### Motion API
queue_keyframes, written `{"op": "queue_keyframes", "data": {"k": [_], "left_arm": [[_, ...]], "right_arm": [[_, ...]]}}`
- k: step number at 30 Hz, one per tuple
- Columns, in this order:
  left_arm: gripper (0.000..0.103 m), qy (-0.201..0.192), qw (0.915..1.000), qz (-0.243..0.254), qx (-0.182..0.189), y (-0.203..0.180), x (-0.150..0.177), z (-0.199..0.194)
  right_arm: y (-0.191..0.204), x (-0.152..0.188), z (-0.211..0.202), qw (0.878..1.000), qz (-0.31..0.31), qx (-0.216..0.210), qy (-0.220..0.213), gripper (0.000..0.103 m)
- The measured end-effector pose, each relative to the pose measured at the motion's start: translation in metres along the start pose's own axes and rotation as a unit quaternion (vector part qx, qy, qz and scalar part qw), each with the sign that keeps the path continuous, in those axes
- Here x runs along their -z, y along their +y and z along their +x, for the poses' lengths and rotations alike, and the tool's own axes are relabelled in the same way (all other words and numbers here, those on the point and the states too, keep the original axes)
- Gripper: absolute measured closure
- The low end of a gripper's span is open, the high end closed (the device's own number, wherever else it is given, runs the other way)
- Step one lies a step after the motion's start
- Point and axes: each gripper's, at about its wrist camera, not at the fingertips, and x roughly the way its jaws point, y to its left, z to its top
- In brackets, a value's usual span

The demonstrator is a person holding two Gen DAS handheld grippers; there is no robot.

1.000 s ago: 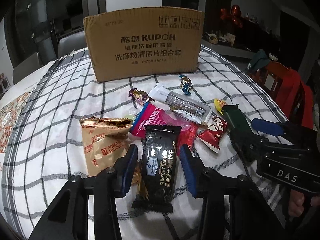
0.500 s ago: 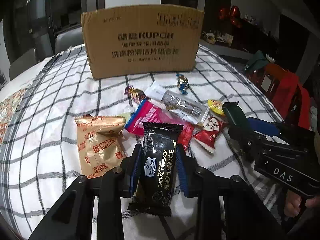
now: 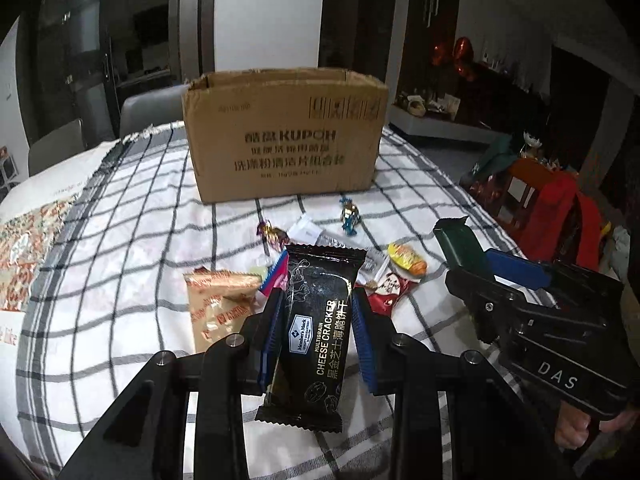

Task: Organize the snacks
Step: 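Carry both packets over the cardboard box and open both tools to drop them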

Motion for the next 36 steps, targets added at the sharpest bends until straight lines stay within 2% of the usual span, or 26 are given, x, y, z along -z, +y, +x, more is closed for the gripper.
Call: {"op": "queue_keyframes", "data": {"k": [5, 13, 23, 36], "left_arm": [[0.070, -0.021, 0.9998, 0.005, -0.004, 0.002, -0.013, -0.017], [0.070, -0.048, 0.9987, 0.002, 0.017, 0.009, -0.045, -0.030], [0.070, -0.085, 0.9962, 0.010, 0.018, 0.025, -0.103, -0.032], [0.070, -0.095, 0.9954, 0.009, 0.007, 0.055, -0.170, -0.010]], "right_arm": [[0.005, -0.010, -0.011, 1.000, -0.003, -0.012, -0.013, 0.057], [0.006, -0.033, -0.019, 0.999, 0.003, -0.028, -0.031, 0.057], [0.010, -0.092, -0.012, 0.997, -0.006, -0.036, -0.067, 0.057], [0.010, -0.171, 0.018, 0.996, -0.013, -0.041, -0.081, 0.057]]}}
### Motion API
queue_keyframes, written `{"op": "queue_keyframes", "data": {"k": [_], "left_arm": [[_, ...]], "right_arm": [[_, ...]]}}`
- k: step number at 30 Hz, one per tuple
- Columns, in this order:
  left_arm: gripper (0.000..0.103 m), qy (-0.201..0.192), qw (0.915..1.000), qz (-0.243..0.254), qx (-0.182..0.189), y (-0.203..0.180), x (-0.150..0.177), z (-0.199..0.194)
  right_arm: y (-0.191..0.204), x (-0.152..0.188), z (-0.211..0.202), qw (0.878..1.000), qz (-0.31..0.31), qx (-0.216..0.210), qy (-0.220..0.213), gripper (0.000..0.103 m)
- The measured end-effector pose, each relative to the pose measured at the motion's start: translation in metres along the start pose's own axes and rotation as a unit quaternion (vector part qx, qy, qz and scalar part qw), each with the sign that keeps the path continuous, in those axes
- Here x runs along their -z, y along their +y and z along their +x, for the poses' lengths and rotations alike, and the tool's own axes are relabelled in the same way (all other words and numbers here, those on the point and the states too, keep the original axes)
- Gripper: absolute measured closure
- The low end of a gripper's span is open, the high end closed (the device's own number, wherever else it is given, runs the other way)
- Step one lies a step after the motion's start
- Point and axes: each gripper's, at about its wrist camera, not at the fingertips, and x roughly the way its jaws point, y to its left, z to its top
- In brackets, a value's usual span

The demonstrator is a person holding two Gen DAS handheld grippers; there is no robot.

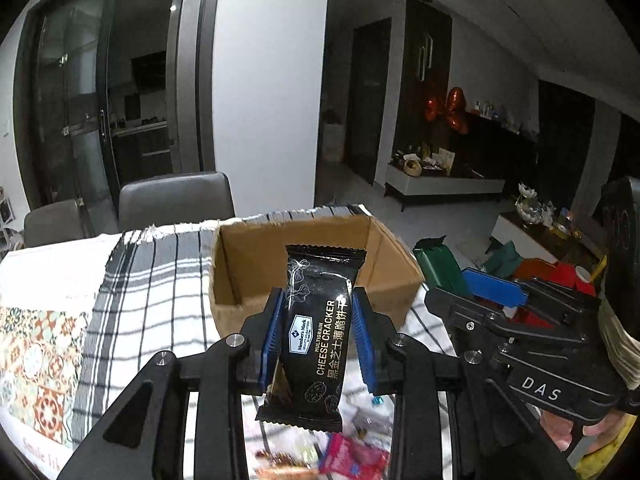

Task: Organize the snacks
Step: 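Carry both packets over the cardboard box and open both tools to drop them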

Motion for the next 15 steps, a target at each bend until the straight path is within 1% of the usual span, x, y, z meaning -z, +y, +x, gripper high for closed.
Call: {"op": "queue_keyframes", "data": {"k": [7, 12, 15], "left_arm": [[0.070, -0.001, 0.9999, 0.009, -0.005, 0.013, -0.029, 0.022], [0.070, 0.000, 0.9999, 0.014, -0.007, 0.020, -0.044, 0.044], [0.070, 0.008, 0.9999, 0.012, -0.004, 0.023, -0.052, 0.059]], "right_arm": [[-0.007, -0.030, 0.026, 1.000, -0.001, -0.005, -0.002, 0.057], [-0.013, -0.042, 0.051, 1.000, -0.001, -0.004, 0.013, 0.057], [-0.018, -0.048, 0.069, 1.000, 0.001, 0.000, 0.023, 0.057]]}}
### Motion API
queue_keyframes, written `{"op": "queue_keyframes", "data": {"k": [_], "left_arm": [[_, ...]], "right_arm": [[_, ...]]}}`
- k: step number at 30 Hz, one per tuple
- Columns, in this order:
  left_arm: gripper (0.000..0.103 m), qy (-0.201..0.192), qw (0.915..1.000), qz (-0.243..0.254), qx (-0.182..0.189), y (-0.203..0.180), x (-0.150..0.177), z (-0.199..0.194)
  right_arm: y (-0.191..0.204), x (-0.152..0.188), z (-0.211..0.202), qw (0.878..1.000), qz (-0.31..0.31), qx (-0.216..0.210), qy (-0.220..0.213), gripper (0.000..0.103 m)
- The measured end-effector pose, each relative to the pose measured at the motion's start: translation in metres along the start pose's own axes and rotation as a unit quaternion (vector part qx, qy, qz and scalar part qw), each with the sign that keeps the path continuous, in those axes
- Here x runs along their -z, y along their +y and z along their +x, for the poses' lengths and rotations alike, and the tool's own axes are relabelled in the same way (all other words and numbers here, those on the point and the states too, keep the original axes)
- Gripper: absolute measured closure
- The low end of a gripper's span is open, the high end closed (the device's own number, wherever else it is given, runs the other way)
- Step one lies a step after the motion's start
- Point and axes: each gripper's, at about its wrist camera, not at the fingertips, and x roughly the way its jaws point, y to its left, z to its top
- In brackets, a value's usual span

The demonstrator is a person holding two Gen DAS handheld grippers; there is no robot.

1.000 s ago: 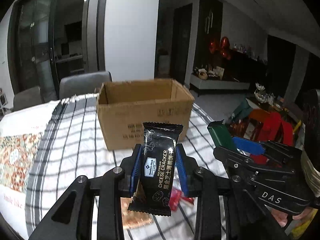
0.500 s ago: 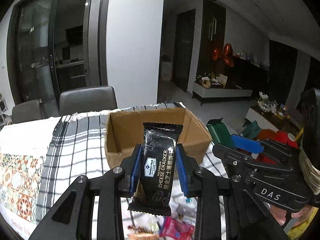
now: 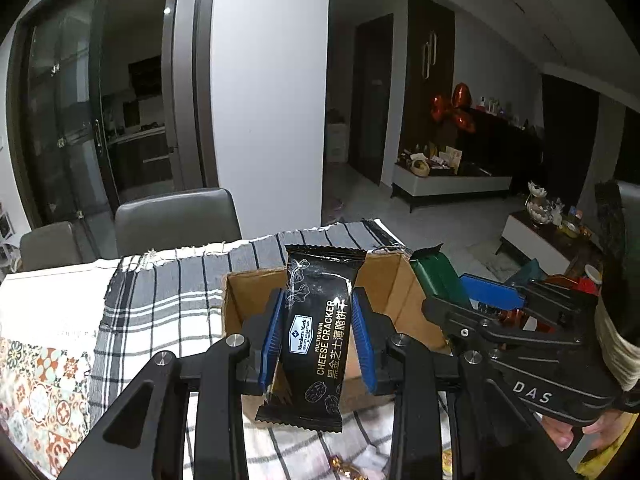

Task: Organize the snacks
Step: 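Carry both packets over the cardboard box and open both tools to drop them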

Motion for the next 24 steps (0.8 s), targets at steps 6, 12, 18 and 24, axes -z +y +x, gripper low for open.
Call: {"op": "queue_keyframes", "data": {"k": [6, 12, 18, 24], "left_arm": [[0.070, 0.015, 0.9999, -0.003, 0.006, 0.008, -0.007, 0.031], [0.056, 0.033, 0.9994, -0.009, -0.005, 0.009, -0.005, 0.052], [0.041, 0.029, 0.9993, -0.009, -0.021, 0.011, 0.003, 0.043], [0.033, 0.006, 0.9991, -0.005, -0.041, 0.007, 0.013, 0.012]], "right_arm": [[-0.009, -0.009, 0.026, 1.000, 0.006, 0.006, 0.011, 0.057], [-0.013, -0.010, 0.043, 1.000, 0.004, 0.016, 0.024, 0.057], [-0.014, -0.005, 0.042, 0.999, -0.003, 0.031, 0.028, 0.038], [-0.007, 0.004, 0.018, 1.000, -0.006, 0.029, 0.011, 0.038]]}}
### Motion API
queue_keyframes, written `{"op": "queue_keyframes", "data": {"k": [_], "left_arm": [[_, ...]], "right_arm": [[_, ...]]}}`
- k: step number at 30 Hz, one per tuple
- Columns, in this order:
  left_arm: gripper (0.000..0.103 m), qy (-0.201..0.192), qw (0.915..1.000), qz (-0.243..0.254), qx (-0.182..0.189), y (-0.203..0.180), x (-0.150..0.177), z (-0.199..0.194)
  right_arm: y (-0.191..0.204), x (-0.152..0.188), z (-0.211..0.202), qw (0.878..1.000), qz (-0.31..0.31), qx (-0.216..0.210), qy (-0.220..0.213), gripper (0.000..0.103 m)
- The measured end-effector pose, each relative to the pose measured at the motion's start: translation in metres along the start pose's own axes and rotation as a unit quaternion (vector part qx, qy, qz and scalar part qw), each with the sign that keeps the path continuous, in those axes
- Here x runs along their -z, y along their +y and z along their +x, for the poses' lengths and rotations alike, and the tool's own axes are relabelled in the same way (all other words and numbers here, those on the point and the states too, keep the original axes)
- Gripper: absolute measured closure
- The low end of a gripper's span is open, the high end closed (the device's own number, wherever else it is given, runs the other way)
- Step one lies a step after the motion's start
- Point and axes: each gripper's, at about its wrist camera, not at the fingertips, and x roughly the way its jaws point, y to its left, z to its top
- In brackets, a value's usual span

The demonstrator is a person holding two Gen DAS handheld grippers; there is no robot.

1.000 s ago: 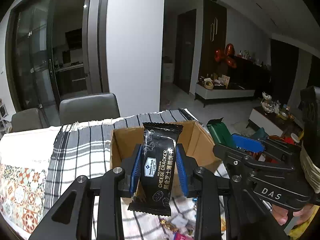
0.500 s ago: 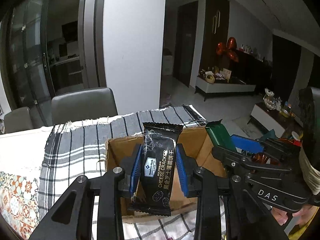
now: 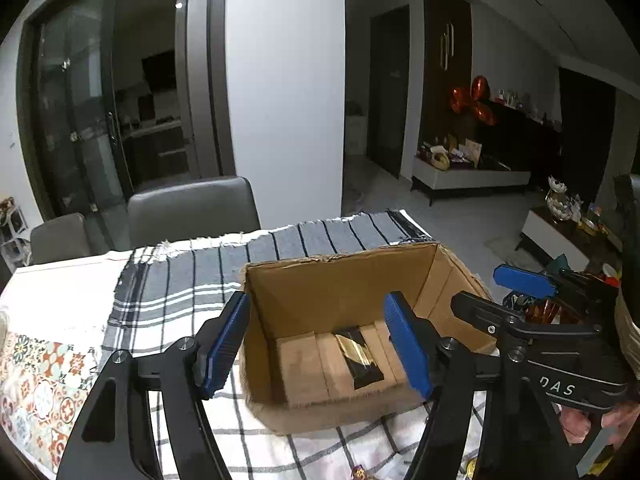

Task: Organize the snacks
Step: 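Carry both packets over the cardboard box and open both tools to drop them, then move both tools back toward the remaining snacks on the cloth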

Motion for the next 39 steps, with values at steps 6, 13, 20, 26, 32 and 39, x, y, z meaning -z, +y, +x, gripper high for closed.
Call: {"op": "queue_keyframes", "data": {"k": [6, 13, 20, 26, 32, 39], "left_arm": [[0.031, -0.022, 0.9996, -0.007, -0.016, 0.003, 0.014, -0.036], [0.031, -0.044, 0.9983, 0.003, -0.038, -0.005, 0.035, -0.083], [0.031, -0.056, 0.9976, -0.001, -0.042, -0.010, 0.063, -0.118], [0.031, -0.047, 0.9976, -0.005, -0.051, -0.013, 0.091, -0.133], [0.031, -0.022, 0.9986, -0.019, -0.043, -0.013, 0.123, -0.137], [0.031, 0.002, 0.9986, -0.022, -0.048, -0.017, 0.156, -0.137]], "right_arm": [[0.019, 0.014, -0.034, 1.000, -0.017, -0.010, -0.023, 0.038], [0.035, 0.037, -0.068, 0.998, -0.022, -0.037, -0.039, 0.038], [0.047, 0.063, -0.095, 0.997, -0.036, -0.050, -0.047, 0.038], [0.056, 0.090, -0.113, 0.996, -0.058, -0.046, -0.055, 0.038], [0.067, 0.116, -0.123, 0.994, -0.080, -0.050, -0.055, 0.038], [0.073, 0.143, -0.117, 0.993, -0.091, -0.067, -0.026, 0.038]]}}
